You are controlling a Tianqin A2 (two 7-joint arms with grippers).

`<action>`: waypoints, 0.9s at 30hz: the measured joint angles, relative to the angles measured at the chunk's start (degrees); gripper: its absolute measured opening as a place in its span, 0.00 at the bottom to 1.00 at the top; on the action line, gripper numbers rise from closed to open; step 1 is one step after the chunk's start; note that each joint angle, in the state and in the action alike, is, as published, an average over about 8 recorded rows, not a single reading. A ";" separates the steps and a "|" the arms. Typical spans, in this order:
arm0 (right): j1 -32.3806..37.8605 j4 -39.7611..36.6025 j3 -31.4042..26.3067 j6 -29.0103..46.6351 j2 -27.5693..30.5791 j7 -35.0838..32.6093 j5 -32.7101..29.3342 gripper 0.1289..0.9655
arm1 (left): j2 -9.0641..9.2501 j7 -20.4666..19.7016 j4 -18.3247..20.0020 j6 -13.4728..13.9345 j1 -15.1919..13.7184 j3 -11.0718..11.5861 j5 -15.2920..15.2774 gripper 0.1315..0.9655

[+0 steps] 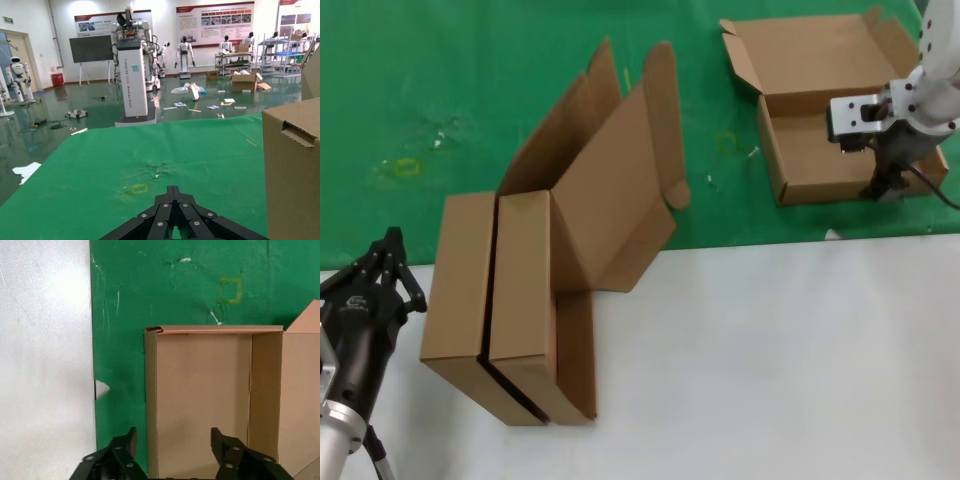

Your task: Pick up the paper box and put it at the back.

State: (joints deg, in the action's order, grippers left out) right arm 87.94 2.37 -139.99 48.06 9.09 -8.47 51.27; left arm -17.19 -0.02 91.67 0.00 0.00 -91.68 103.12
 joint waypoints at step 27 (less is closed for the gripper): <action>0.00 0.00 0.00 0.00 0.00 0.00 0.00 0.92 | 0.00 0.00 0.00 0.00 0.00 0.00 0.00 0.23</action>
State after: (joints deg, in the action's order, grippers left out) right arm 87.94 2.37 -139.99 48.06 9.09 -8.47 51.27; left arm -17.19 -0.02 91.67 0.00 0.00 -91.68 103.12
